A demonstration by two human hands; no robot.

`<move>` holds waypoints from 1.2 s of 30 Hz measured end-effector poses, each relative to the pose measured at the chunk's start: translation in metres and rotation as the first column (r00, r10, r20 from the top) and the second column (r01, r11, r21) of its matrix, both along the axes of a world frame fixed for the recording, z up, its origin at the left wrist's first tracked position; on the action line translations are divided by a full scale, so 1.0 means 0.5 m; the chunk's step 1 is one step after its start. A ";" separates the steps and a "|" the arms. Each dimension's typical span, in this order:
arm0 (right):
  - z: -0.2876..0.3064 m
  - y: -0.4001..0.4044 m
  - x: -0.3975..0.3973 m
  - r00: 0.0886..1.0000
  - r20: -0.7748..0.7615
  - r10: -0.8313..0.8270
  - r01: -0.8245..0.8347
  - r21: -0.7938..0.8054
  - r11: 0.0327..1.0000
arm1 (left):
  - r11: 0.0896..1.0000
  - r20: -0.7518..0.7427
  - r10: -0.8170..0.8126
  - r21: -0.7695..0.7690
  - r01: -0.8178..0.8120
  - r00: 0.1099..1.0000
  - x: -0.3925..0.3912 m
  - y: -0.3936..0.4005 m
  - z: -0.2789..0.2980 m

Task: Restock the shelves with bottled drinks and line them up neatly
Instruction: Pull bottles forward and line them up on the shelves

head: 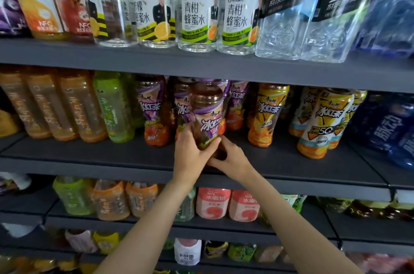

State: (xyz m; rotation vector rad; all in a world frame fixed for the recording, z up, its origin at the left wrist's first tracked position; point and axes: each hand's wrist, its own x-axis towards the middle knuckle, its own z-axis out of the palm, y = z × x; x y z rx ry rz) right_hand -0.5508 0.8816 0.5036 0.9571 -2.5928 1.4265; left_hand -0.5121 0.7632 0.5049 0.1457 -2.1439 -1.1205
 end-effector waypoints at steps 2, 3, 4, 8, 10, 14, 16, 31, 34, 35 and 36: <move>0.009 0.008 -0.020 0.995 0.006 0.100 -0.100 0.064 0.993 | 0.999 -0.028 0.044 0.002 -0.044 0.999 0.009 -0.016 0.005; 0.013 0.011 -0.035 0.995 0.023 0.100 -0.101 0.067 0.993 | 0.998 -0.041 0.066 -0.006 -0.066 0.997 0.015 -0.027 0.002; 0.020 0.014 -0.050 0.997 0.051 0.054 -0.056 0.032 0.998 | 0.996 -0.051 0.087 -0.009 -0.087 0.995 0.022 -0.037 0.000; 0.050 -0.004 -0.108 0.940 0.037 -0.340 0.342 -0.073 0.937 | 0.992 -0.036 0.129 0.018 -0.128 0.991 0.041 -0.070 -0.001; 0.057 -0.045 -0.125 0.915 0.060 -0.400 0.403 -0.052 0.914 | 0.992 -0.013 0.119 0.052 -0.118 0.993 0.043 -0.082 0.002; 0.057 -0.109 -0.135 0.833 0.038 -0.552 0.552 0.009 0.834 | 0.992 -0.007 0.121 0.034 -0.121 0.993 0.037 -0.094 0.003; 0.062 -0.109 -0.134 0.819 0.025 -0.574 0.573 0.021 0.819 | 0.993 -0.006 0.120 0.020 -0.119 0.993 0.035 -0.095 0.002; 0.069 -0.112 -0.120 0.841 0.084 -0.534 0.536 -0.001 0.844 | 0.994 -0.013 0.111 0.023 -0.110 0.994 0.034 -0.093 0.004; 0.057 -0.087 -0.113 0.805 0.000 -0.594 0.584 -0.181 0.791 | 0.993 -0.016 0.109 0.035 -0.108 0.994 0.034 -0.094 0.000; 0.054 -0.077 -0.112 0.772 -0.032 -0.635 0.613 -0.229 0.757 | 0.993 -0.014 0.108 0.039 -0.108 0.994 0.034 -0.094 -0.002; 0.055 -0.069 -0.115 0.743 -0.048 -0.668 0.641 -0.238 0.730 | 0.993 -0.015 0.107 0.042 -0.107 0.994 0.032 -0.094 -0.003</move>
